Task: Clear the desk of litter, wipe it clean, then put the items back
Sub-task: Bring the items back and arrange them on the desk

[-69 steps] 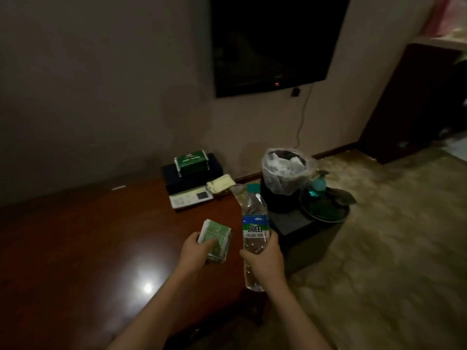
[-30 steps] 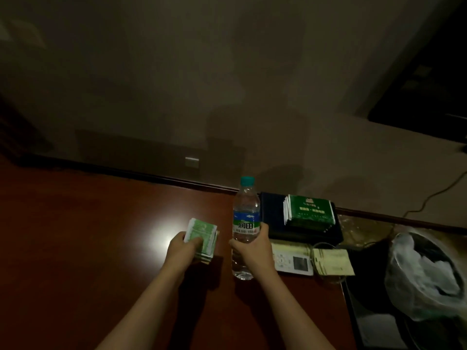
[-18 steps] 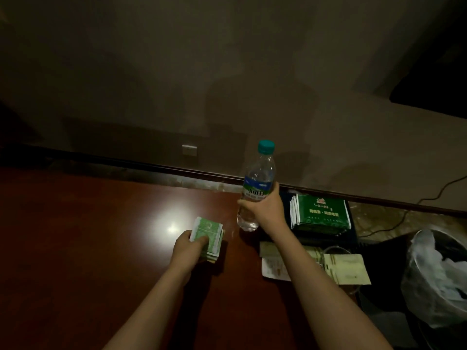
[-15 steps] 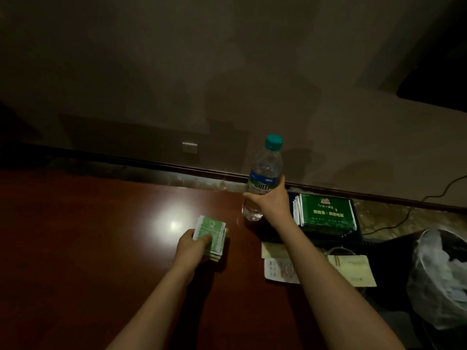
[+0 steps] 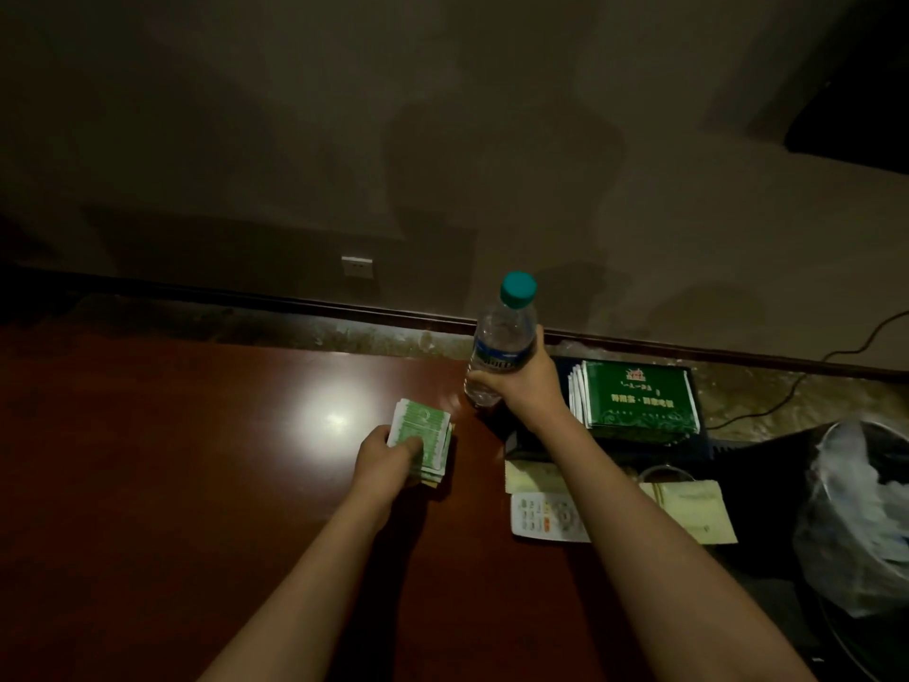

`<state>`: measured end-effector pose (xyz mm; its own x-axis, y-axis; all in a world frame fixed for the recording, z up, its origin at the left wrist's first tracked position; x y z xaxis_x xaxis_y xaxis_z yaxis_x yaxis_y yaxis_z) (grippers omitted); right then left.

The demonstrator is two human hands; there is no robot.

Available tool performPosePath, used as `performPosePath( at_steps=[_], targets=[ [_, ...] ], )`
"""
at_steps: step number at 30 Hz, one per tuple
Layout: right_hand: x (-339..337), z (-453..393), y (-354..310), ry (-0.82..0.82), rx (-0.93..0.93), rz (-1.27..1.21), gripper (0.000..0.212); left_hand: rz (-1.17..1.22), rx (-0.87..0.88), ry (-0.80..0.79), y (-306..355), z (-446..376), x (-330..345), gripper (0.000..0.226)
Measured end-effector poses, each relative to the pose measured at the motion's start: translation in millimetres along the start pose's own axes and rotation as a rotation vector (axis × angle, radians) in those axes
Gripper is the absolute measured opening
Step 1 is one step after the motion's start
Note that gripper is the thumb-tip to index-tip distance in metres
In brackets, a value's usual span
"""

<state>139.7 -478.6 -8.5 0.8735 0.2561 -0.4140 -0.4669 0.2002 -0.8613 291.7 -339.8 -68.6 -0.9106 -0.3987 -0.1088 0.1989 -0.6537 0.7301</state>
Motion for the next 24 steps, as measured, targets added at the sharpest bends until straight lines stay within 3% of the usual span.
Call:
performPosePath(
  at_steps=[4, 9, 13, 15, 18, 20, 22, 24],
  targets=[
    [-1.0, 9.7, 5.8, -0.034, 0.035, 0.012, 0.079, -0.01, 0.0, -0.033, -4.6, 1.4, 9.8, 0.015],
    [-10.9, 58.6, 28.1, 0.219, 0.086, 0.099, 0.046, -0.009, 0.034, -0.072, -5.9, 8.0, 18.9, 0.013],
    [25.7, 94.1, 63.6, -0.075, 0.231, 0.059, 0.026, 0.002, 0.093, -0.135, -9.5, 12.2, 23.5, 0.018],
    [33.6, 100.2, 68.6, -0.106, 0.244, 0.064, 0.022, -0.013, 0.119, -0.16, -10.2, 14.2, 25.4, 0.021],
    [33.6, 100.8, 69.3, -0.058, 0.242, 0.04, 0.012, -0.155, 0.259, -0.162, -5.0, 17.0, 22.4, 0.023],
    [32.7, 101.9, 67.5, -0.035, 0.225, 0.07, 0.01, -0.366, 0.407, -0.079, -1.5, 14.7, 13.4, 0.026],
    [34.3, 102.0, 66.7, -0.01, 0.203, 0.092, 0.017, -0.616, 0.507, 0.013, 1.8, 14.8, 6.8, 0.032],
    [40.0, 101.3, 66.9, -0.002, 0.194, 0.105, 0.026, -0.611, 0.509, 0.015, 1.3, 14.5, 5.5, 0.031]
  ],
)
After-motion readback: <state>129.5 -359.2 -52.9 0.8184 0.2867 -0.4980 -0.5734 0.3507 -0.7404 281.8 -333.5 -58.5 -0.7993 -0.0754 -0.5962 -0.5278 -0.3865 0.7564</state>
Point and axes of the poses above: each hand's wrist, its own z-axis away from the middle knuckle, its own x-axis out of the palm, y = z × x, the point moved 7 cm from there along -z, towards the middle knuckle, and after that the axes turned 1 degree about x, right-handed, at the moved point
